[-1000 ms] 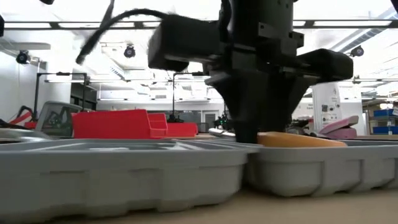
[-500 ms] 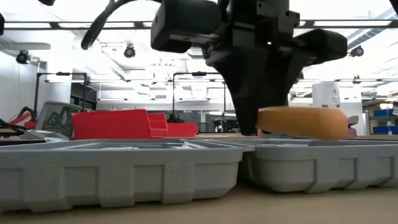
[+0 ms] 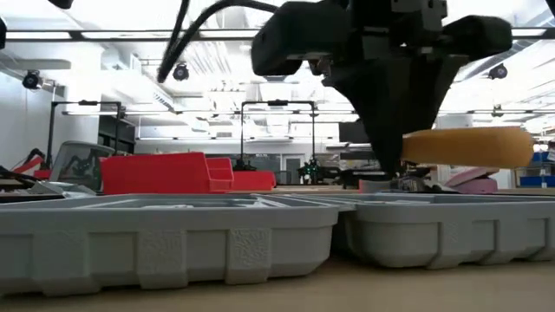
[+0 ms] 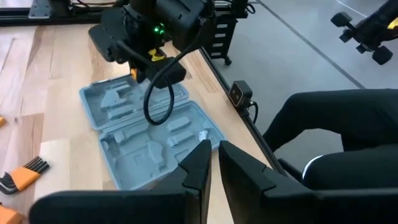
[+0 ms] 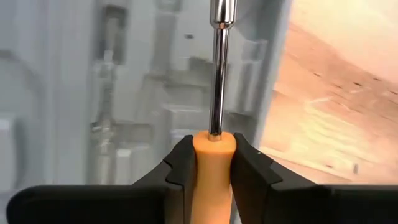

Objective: Prefit tool cases
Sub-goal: Adjust the yellow screwdriver in the prefit tool case

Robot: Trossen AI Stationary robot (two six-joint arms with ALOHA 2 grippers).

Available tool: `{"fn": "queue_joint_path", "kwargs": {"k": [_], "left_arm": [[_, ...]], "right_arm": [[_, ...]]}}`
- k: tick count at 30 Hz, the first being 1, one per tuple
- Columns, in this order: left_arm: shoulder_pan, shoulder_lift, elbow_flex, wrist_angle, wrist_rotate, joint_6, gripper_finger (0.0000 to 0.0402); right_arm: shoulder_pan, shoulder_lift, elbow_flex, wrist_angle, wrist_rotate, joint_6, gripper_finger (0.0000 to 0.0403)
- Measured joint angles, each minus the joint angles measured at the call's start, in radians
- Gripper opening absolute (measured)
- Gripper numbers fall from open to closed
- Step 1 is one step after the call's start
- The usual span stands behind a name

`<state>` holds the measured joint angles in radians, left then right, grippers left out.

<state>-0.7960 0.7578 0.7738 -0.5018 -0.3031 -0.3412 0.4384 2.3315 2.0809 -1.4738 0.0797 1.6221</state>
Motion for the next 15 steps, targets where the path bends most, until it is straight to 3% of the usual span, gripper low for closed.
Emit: {"fn": "queue_joint_path", "kwargs": {"k": [15], "left_arm": [[-0.001, 0.0, 0.0, -0.003, 0.028, -0.006, 0.0037]], "right_arm": [[0.0, 0.001, -0.02, -0.019, -0.041, 0.067, 0.0069]]}}
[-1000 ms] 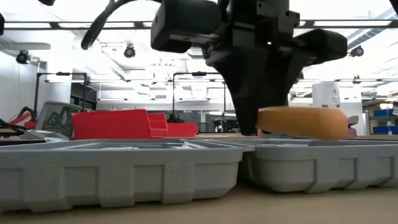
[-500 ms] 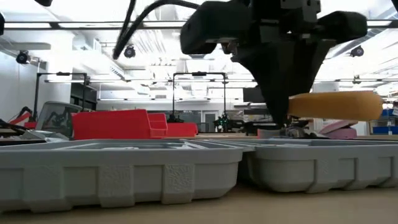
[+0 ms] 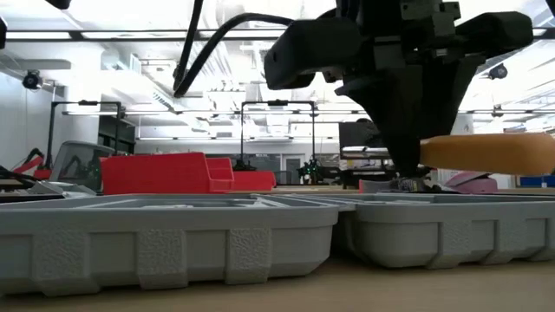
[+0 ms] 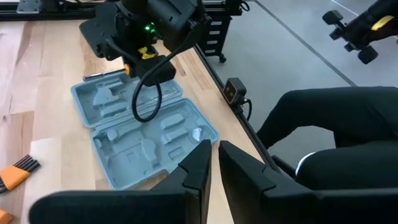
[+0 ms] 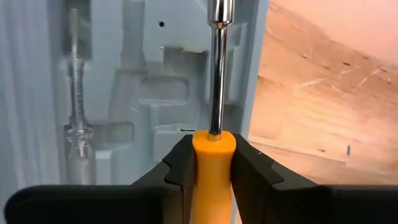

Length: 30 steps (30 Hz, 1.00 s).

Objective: Prefit tool cases
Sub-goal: Adjust the yellow screwdriver in the prefit tool case

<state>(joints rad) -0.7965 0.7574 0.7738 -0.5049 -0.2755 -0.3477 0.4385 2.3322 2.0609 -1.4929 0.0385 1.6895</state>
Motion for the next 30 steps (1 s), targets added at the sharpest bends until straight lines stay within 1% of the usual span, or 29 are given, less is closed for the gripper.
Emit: {"fn": "queue_joint_path", "kwargs": {"k": [4, 11, 14, 19, 30], "left_arm": [[-0.001, -0.001, 0.0, 0.0, 0.001, 0.001, 0.0037], [-0.001, -0.001, 0.0, 0.001, 0.001, 0.015, 0.0037], [-0.001, -0.001, 0.0, 0.001, 0.0, 0.016, 0.0037], [-0.001, -0.001, 0.0, 0.002, -0.001, 0.017, 0.0037], [-0.001, -0.001, 0.0, 0.002, -0.002, 0.013, 0.0037]], "right_arm": [[0.0, 0.001, -0.019, 0.002, -0.033, 0.006, 0.0081], [0.0, 0.001, -0.04, 0.009, -0.039, -0.001, 0.0059], [0.0, 0.001, -0.06, 0.021, -0.04, -0.01, 0.006], [-0.001, 0.002, -0.083, 0.053, -0.046, -0.012, 0.0085], [0.0, 0.002, -0.073, 0.048, -0.008, -0.029, 0.013]]}}
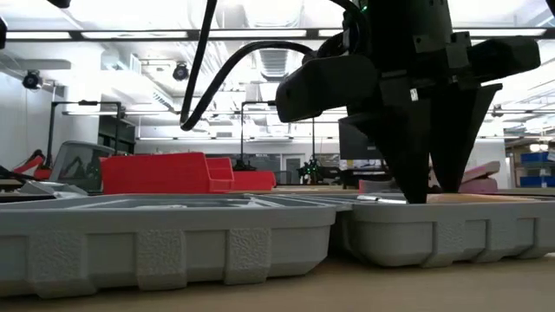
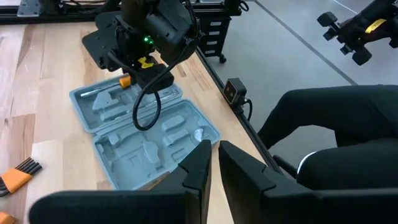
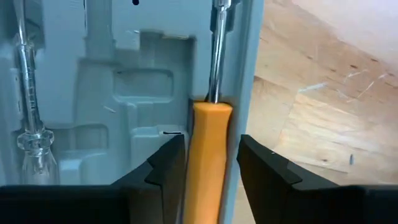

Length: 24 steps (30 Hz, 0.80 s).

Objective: Prefit tool cases
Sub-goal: Adjust the yellow screwdriver in the prefit tool case

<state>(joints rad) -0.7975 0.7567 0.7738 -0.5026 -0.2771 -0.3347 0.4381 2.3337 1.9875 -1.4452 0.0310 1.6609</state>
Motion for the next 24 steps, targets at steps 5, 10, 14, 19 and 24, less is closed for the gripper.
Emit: {"fn": "queue_joint_path", "kwargs": {"k": [5, 10, 14, 19, 24], "left_arm": [[0.0, 0.0, 0.0, 0.0, 0.0, -0.006, 0.0037], [0.0, 0.0, 0.0, 0.0, 0.0, -0.006, 0.0037], [0.0, 0.0, 0.0, 0.0, 0.0, -0.006, 0.0037], [0.001, 0.002, 0.0, 0.0, 0.0, -0.009, 0.0037], [0.001, 0.005, 0.0, 0.001, -0.004, -0.06, 0.0037]], "right_arm": [[0.0, 0.0, 0.043, -0.038, 0.014, -0.027, 0.0138], [0.002, -0.002, 0.099, -0.04, 0.048, -0.099, 0.0137], [0.002, -0.002, 0.124, -0.04, 0.055, -0.266, 0.0126], [0.009, -0.002, 0.126, -0.043, 0.093, -0.594, 0.0113], [0.014, -0.002, 0.124, -0.041, 0.102, -0.825, 0.0104]]}}
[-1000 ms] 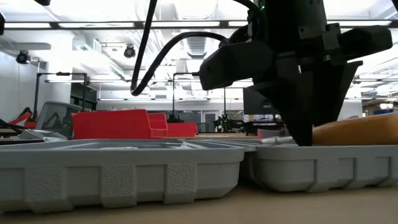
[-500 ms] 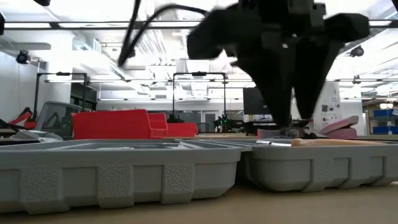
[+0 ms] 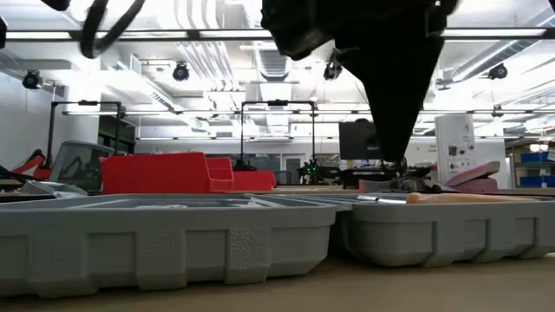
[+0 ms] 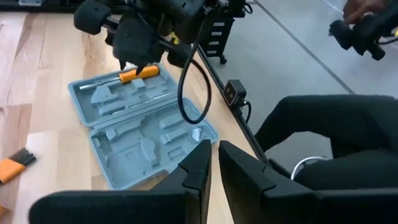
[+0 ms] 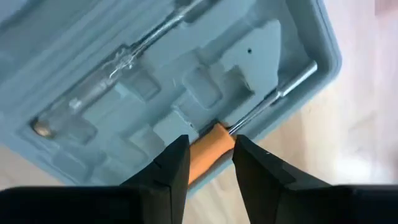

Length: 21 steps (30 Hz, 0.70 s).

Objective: Prefit tool cases
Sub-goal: Adjust the yellow screwdriver in the prefit tool case

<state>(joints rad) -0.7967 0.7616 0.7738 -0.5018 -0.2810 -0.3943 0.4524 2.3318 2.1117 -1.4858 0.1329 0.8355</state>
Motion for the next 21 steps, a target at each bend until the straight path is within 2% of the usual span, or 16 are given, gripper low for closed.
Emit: {"fn": "queue_joint_path", "kwargs": {"k": [7, 12, 21], "left_arm": [[0.0, 0.003, 0.0, 0.001, -0.05, -0.107, 0.0037], [0.0, 0.016, 0.0, 0.011, -0.077, -0.122, 0.0037], [0.0, 0.032, 0.0, 0.046, -0.078, -0.121, 0.0037]], "right_arm": [[0.029, -0.008, -0.001, 0.006, 0.072, -0.189, 0.0092], [0.031, -0.038, -0.003, 0.044, 0.133, -0.19, 0.008], [0.033, -0.179, -0.002, 0.113, 0.223, -0.187, 0.0056]]}}
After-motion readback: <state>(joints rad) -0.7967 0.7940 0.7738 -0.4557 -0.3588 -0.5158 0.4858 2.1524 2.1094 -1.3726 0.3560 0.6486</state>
